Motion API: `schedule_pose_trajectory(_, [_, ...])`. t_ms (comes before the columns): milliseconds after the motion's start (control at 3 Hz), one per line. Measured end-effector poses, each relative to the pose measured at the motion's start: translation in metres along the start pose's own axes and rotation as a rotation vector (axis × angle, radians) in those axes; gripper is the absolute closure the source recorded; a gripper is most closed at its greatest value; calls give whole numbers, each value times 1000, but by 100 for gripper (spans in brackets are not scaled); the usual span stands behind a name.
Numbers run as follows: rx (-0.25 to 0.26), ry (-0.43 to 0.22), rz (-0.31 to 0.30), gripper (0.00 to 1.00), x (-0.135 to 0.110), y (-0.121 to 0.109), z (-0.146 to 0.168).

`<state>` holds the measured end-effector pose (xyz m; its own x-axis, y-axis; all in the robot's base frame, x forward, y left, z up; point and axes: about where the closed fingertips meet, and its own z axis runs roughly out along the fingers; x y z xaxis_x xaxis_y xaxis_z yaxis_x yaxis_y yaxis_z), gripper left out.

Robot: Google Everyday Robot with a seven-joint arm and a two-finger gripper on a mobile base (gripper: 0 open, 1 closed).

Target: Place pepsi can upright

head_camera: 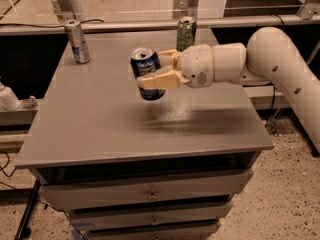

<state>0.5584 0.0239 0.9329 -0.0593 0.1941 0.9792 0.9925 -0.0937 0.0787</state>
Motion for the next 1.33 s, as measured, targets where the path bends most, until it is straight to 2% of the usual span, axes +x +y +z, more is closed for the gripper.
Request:
schedule_pose_trajectory(333, [8, 70, 12, 100, -17, -2, -5])
schedule_pose_trajectory(667, [7, 103, 22, 81, -27, -2, -11])
schedule_pose_trajectory(1333, [0, 134, 48, 35, -48, -7, -18])
